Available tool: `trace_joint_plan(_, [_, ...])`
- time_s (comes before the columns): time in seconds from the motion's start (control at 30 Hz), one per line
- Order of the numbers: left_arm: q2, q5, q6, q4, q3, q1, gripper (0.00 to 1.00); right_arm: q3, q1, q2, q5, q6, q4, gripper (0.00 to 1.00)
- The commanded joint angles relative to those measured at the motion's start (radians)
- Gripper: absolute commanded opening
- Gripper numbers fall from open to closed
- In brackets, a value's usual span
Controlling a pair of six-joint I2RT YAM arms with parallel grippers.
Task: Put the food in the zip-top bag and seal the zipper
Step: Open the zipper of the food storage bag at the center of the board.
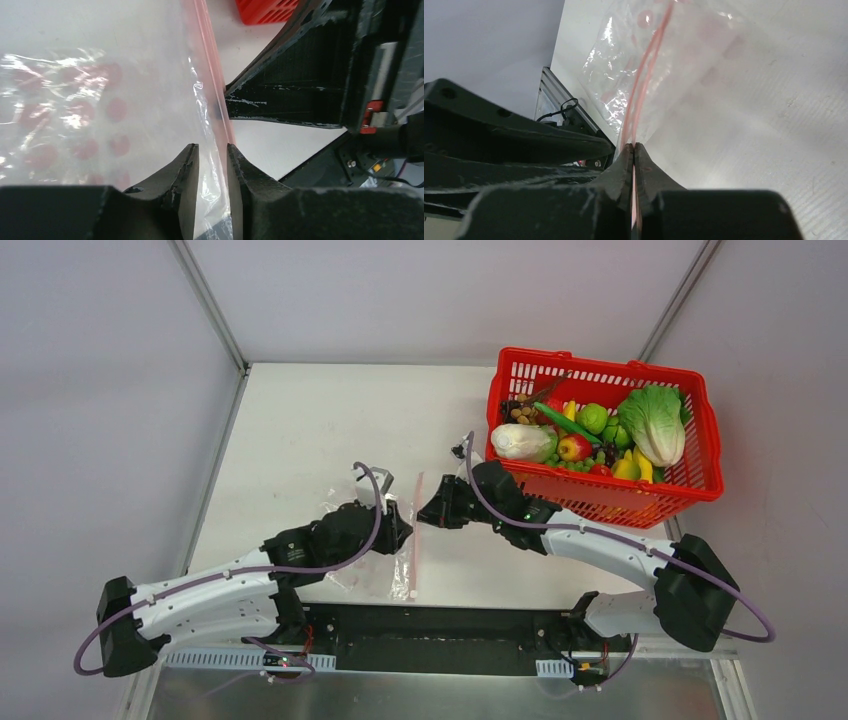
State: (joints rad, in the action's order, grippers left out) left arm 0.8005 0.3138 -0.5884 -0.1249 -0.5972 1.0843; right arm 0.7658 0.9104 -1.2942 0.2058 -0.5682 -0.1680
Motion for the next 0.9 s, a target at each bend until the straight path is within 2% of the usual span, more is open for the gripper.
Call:
trace_joint_plan(0.0, [0.102,-0.054,0.012,-0.053,-0.075,-0.007,0.3,0.059,0.012,-0.005,0.024,-0.013,-0.037,0.0])
trace_joint_plan(0.17, [0.163,-0.06,0.039,-0.113,-0.133,0.007,0.39,0.058,0.012,0.015,-0.009,-0.022,-0.031,0.0])
trace_joint_plan(0.27, [0.138,-0.074,0.058,-0.096,-0.136,0.016,0.51,0.066,0.013,0.019,-0.035,-0.021,-0.008,0.0])
trace_joint_plan(0.37, [0.1,-0.078,0.064,-0.086,-0.136,0.017,0.57,0.07,0.013,0.019,-0.043,-0.016,0.005,0.0])
trace_joint_plan(0.73, [0.123,0.006,0.05,-0.156,-0.149,0.017,0.52,0.072,0.013,0.064,-0.009,-0.018,0.003,0.0])
trace_joint_plan(0.87, [0.148,0.006,0.053,-0.131,-0.145,0.02,0.58,0.08,0.013,0.066,-0.016,-0.019,0.027,0.0])
